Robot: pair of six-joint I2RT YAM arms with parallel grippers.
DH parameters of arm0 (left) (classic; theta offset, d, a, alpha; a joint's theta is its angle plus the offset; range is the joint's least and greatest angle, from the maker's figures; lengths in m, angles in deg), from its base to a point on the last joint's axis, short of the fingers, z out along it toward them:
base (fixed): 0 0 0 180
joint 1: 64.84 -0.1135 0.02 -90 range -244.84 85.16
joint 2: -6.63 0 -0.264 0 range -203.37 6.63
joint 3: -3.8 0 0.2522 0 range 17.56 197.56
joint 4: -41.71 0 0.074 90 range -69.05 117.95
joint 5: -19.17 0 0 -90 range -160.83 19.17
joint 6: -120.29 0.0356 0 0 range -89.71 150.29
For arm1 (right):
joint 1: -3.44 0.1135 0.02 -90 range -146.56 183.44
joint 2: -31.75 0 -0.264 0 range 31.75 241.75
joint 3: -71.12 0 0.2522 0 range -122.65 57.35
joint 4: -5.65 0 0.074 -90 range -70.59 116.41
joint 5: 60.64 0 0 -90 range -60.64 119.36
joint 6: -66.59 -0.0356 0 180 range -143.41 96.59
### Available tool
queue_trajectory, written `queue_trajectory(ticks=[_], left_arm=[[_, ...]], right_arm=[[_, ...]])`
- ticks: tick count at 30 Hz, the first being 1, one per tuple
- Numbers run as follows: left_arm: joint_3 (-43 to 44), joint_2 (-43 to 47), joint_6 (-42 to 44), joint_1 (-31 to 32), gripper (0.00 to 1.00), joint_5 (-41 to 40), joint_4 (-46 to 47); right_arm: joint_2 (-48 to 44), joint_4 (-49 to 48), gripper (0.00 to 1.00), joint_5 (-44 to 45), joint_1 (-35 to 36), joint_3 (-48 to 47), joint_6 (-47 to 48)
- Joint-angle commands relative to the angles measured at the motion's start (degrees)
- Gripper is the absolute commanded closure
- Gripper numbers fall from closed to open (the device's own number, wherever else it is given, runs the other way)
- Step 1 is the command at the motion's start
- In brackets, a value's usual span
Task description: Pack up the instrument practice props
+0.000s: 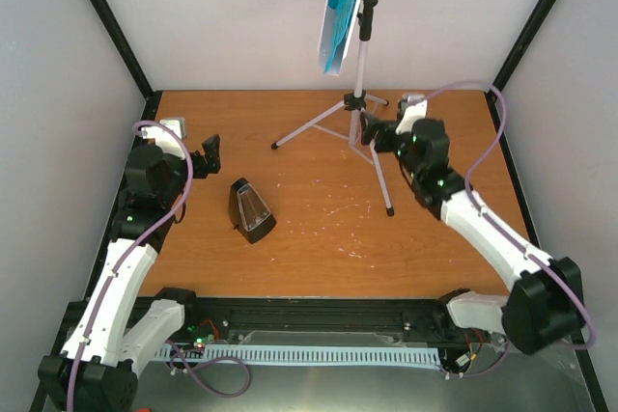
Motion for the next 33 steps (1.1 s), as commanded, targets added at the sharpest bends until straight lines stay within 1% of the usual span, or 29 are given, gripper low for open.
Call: queue_trajectory(ticks=[1, 4, 7, 11, 12, 14, 16, 20, 21, 22, 25, 26, 30, 33], left_arm=[[0.1, 0.8, -1.0, -0.3, 0.00, -0.1, 1.4], [-0.1, 0.6, -1.0, -0.3, 0.01, 1.6, 1.5], [-0.2, 0.7, -0.6, -0.3, 0.01, 3.6, 1.7], [-0.2, 0.8, -0.4, -0.3, 0.01, 4.6, 1.9], [-0.3, 1.0, -0.2, -0.3, 0.00, 4.9, 1.9], [-0.4, 1.1, 0.2, -0.3, 0.01, 5.9, 2.0], [-0.6, 1.1, 0.6, -0.3, 0.01, 6.9, 2.2], [-0.6, 1.2, 1.0, -0.3, 0.01, 7.6, 2.2], [-0.5, 1.3, 1.0, -0.3, 0.01, 7.7, 2.1], [-0.4, 1.4, 1.0, -0.3, 0.01, 7.6, 1.9], [-0.8, 1.9, 0.8, -0.3, 0.00, 6.8, 2.2], [-0.9, 1.8, 0.8, -0.3, 0.01, 6.3, 2.2], [-0.2, -0.4, 0.3, -0.3, 0.00, 5.1, 1.1], [0.1, -1.2, 0.8, -0.3, 0.01, 9.2, 1.3]], right_arm=[[7.6, 4.4, 0.00, -17.2, -5.8, -12.4, 1.1], [14.9, 3.8, 0.03, -21.3, -7.2, -20.2, 3.1], [21.1, 4.3, 0.08, -22.7, -7.5, -28.0, 6.3], [27.5, 5.1, 0.20, -21.6, -7.5, -35.6, 10.6], [28.6, 4.9, 0.25, -20.9, -7.4, -36.9, 11.7], [30.4, 4.1, 0.32, -19.5, -7.4, -38.3, 13.8], [31.4, 3.0, 0.44, -19.0, -7.5, -38.9, 15.8], [30.7, 1.6, 0.77, -18.1, -7.4, -37.5, 18.5], [29.9, 1.0, 0.84, -17.3, -7.4, -36.3, 18.8], [28.8, 0.1, 0.88, -16.3, -7.5, -34.8, 19.1], [23.2, -3.5, 0.96, -15.3, -8.1, -28.6, 19.9], [21.3, -4.3, 0.97, -15.0, -8.4, -26.9, 20.2], [14.0, -3.7, 0.97, -14.6, -10.3, -21.0, 20.5], [8.2, -1.6, 0.97, -16.2, -10.5, -17.0, 21.8]])
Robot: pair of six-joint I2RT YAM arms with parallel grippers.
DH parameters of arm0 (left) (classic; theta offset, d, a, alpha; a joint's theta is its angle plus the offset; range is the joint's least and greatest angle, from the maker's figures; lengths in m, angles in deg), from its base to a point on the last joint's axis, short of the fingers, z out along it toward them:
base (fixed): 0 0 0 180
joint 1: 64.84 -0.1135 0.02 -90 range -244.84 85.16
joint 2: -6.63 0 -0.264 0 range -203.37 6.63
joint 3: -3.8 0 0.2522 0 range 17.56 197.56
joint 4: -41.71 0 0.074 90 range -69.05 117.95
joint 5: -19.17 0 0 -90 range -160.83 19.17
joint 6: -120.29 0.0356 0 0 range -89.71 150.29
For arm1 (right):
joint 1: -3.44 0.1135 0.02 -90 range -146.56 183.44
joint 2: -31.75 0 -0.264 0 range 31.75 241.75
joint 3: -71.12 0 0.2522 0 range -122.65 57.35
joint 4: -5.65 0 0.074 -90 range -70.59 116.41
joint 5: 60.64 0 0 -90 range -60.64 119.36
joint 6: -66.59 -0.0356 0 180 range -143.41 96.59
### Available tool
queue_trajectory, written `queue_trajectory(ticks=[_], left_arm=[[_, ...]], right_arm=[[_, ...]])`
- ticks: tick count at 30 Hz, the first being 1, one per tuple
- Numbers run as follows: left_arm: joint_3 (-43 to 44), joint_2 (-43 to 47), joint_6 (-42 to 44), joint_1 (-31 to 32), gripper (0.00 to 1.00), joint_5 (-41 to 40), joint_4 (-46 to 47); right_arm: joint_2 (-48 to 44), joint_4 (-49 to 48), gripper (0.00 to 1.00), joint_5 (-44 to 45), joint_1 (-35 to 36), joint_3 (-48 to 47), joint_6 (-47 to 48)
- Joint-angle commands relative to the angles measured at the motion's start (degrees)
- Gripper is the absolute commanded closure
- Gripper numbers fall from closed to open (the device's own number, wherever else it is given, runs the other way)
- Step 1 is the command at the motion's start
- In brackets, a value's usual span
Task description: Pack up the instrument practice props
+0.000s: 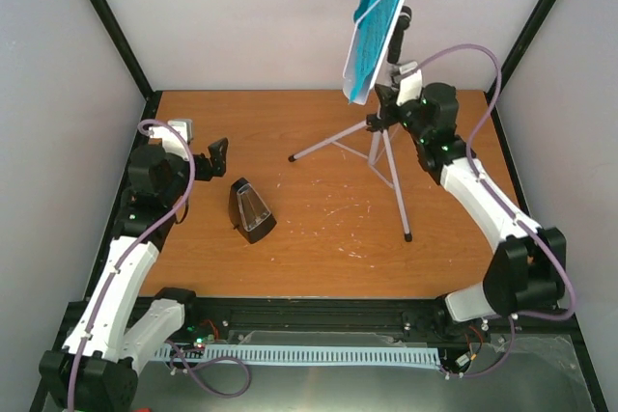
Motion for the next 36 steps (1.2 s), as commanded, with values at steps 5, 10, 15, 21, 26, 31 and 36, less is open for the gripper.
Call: queue_trajectory(ticks=[5, 10, 15, 21, 26, 31, 36], left_arm=[[-0.8, -1.1, 1.1, 1.0, 0.02, 18.6, 5.5], [0.6, -3.9, -1.8, 11.0, 0.05, 29.0, 8.2], [1.3, -9.6, -3.7, 22.5, 0.09, 34.9, 11.9], [0.8, -19.3, -2.5, 34.0, 0.15, 36.4, 18.3], [0.9, -27.1, -1.6, 36.0, 0.20, 36.6, 22.9], [2.0, -32.6, -1.8, 36.5, 0.28, 38.3, 25.5], [4.6, -37.1, -0.8, 37.4, 0.41, 42.0, 26.1]], right_arm=[[-18.2, -1.5, 0.97, -6.5, -1.3, 11.6, 1.1], [-26.7, 0.8, 0.97, -16.1, -1.3, 17.5, -0.8], [-31.8, 3.3, 0.97, -25.6, -1.3, 20.1, -2.8], [-33.7, 3.5, 0.97, -34.3, -1.3, 22.2, -2.6], [-33.2, 3.2, 0.97, -39.4, -1.3, 22.4, -3.0], [-32.1, 1.8, 0.97, -42.2, -1.3, 22.9, -3.5], [-31.0, 2.6, 0.97, -43.8, -1.3, 22.9, -2.8]])
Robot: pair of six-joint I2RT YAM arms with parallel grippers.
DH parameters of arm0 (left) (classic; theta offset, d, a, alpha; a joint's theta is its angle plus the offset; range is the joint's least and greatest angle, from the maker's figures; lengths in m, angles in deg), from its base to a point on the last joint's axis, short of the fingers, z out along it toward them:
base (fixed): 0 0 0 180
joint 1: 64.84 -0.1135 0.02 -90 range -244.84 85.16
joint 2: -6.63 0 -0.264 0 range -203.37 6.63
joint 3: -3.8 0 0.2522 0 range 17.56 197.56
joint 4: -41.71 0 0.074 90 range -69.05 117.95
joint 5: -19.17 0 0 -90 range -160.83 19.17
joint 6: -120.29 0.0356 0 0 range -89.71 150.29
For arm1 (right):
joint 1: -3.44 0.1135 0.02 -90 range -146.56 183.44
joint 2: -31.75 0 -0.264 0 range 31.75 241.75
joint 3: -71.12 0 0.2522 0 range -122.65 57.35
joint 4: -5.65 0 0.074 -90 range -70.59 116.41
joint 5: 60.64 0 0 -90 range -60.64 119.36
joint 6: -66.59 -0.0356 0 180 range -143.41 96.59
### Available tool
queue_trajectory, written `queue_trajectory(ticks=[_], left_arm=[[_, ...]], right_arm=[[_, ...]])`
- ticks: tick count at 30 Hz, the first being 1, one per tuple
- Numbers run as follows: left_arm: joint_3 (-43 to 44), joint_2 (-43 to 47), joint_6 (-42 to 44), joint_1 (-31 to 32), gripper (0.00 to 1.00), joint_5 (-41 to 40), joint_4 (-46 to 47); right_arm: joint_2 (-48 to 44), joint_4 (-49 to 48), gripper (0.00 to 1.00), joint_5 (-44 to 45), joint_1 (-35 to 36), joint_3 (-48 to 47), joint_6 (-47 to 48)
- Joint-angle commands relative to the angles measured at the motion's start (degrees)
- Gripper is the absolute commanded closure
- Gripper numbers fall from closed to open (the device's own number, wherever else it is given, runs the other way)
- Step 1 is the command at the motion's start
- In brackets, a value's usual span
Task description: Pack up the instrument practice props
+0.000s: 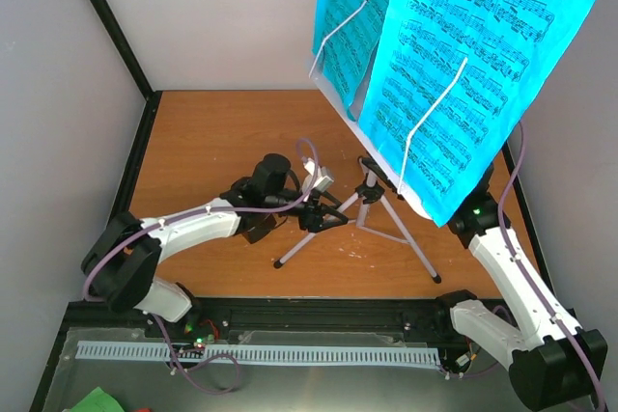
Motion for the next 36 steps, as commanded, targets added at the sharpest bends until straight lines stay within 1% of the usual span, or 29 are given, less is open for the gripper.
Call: queue_trajectory(ticks=[1, 6, 9, 12, 13, 14, 15, 16, 17, 18, 19, 21, 23, 26, 29, 33, 36], left_arm=[[4.5, -2.8, 1.8, 1.6, 0.45, 4.6, 3.7], [4.7, -4.5, 1.7, 1.7, 0.65, 5.7, 4.9], [4.9, -5.2, 1.6, 1.7, 0.80, 6.1, 5.4], [4.7, -5.2, 1.8, 1.7, 0.95, 4.6, 5.3], [4.5, -5.1, 1.9, 1.7, 0.99, 3.9, 5.2], [4.2, -4.8, 2.0, 1.7, 0.99, 3.0, 5.2], [3.8, -4.4, 1.9, 1.7, 1.00, 1.8, 5.3], [3.2, -3.8, 1.8, 1.7, 1.00, 0.2, 5.5], [2.6, -3.1, 1.3, 1.7, 1.00, -1.7, 6.0], [1.9, -2.2, 0.7, 1.7, 1.00, -4.0, 6.5], [1.2, -1.4, 0.1, 1.7, 1.00, -6.6, 7.0], [0.5, 0.2, -1.1, 1.7, 1.00, -12.3, 7.4], [0.5, 1.1, -2.0, 1.7, 1.00, -17.8, 7.3], [1.3, 1.5, -3.3, 1.5, 1.00, -28.1, 6.7], [2.3, 0.7, -3.9, 0.6, 1.00, -35.1, 7.0], [4.3, -1.9, -4.1, -1.7, 1.00, -40.0, 7.9], [6.1, -4.2, -3.2, -3.9, 1.00, -41.2, 8.8]], right_arm=[[0.4, -3.7, 0.97, -5.0, 0.1, -0.1, -3.3], [0.7, -2.8, 0.97, -5.0, 0.1, -0.5, -2.3], [0.6, -2.8, 0.97, -4.8, 0.1, -0.4, -2.3], [0.2, -2.6, 0.97, -3.3, 0.1, -0.3, -2.4], [0.0, -2.5, 0.95, -2.7, 0.1, -0.3, -2.4], [-0.5, -2.2, 0.91, -2.0, 0.1, -0.1, -2.3], [-0.9, -2.0, 0.79, -1.2, 0.1, 0.0, -2.1], [-1.4, -1.8, 0.60, -0.1, 0.1, 0.2, -2.2], [-2.0, -1.7, 0.43, 1.3, 0.1, 0.7, -2.4], [-2.7, -1.7, 0.31, 2.8, 0.1, 1.1, -2.6], [-3.4, -1.8, 0.23, 4.3, 0.1, 1.6, -2.7], [-5.3, -2.0, 0.12, 7.8, 0.1, 2.9, -3.3], [-7.4, -2.9, 0.06, 11.4, 0.1, 4.6, -4.1], [-11.1, -3.8, 0.00, 17.0, 0.1, 7.1, -5.6], [-15.6, -3.2, 0.00, 21.8, 0.1, 9.2, -6.9], [-19.9, 1.5, 0.00, 29.7, 0.1, 11.4, -8.4], [-22.7, 6.1, 0.00, 32.7, 0.1, 12.1, -9.5]])
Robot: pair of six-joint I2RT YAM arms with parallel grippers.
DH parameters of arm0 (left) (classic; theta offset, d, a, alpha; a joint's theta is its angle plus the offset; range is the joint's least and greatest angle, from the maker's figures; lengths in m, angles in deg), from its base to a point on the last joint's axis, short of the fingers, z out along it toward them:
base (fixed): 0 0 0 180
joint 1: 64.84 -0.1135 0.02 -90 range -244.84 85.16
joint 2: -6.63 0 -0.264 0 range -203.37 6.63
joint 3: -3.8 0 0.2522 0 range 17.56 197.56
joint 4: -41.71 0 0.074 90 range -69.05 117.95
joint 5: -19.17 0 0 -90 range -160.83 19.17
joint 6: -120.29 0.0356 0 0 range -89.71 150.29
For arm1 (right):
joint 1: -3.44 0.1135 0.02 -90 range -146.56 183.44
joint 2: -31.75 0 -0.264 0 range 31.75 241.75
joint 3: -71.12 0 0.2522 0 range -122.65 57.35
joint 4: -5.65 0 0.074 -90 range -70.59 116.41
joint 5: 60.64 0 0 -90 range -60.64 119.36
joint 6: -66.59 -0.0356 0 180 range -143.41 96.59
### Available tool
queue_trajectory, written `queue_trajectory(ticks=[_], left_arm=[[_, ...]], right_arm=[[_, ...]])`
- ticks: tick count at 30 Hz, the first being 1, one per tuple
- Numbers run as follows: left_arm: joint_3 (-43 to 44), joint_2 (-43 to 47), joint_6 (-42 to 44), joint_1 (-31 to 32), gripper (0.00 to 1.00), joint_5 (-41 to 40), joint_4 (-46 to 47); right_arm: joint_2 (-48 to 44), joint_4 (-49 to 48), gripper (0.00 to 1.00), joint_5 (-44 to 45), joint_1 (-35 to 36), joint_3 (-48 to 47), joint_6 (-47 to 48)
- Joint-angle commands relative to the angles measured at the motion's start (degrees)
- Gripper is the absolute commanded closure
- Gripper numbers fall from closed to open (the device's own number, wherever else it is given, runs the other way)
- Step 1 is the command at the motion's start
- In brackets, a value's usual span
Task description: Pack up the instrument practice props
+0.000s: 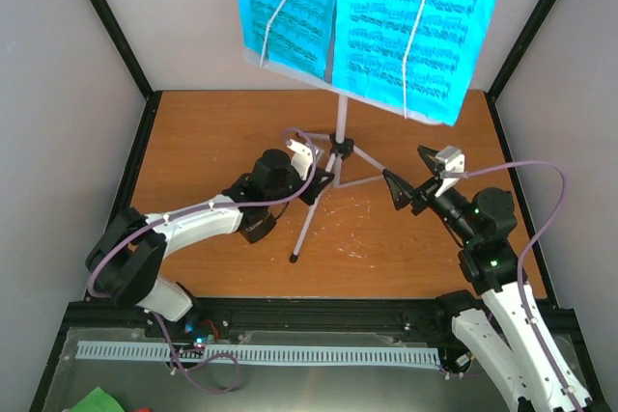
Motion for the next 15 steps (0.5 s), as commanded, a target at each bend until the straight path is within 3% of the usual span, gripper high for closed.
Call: queue_trajectory(ticks=[1, 9, 10, 13, 15], left_arm=[[5.4, -3.0, -0.5, -4.2, 1.00, -10.3, 4.6], [7.8, -8.1, 7.8, -5.6, 0.98, -13.5, 5.8], [8.2, -8.1, 7.7, -5.6, 0.90, -13.3, 5.1], [8.5, -6.5, 6.7, -5.6, 0.38, -11.7, 3.6], [7.4, -4.4, 6.5, -5.6, 0.15, -10.1, 3.9]], right_arm=[[-3.8, 7.4, 0.00, 8.4, 0.1, 1.3, -3.3], [-8.2, 14.2, 0.00, 9.6, 0.1, 0.3, -14.2], [-8.5, 14.8, 0.00, 9.6, 0.1, -0.4, -15.1], [-8.6, 16.3, 0.00, 11.1, 0.1, -2.7, -18.3], [-9.0, 16.3, 0.00, 11.4, 0.1, -4.0, -19.9]])
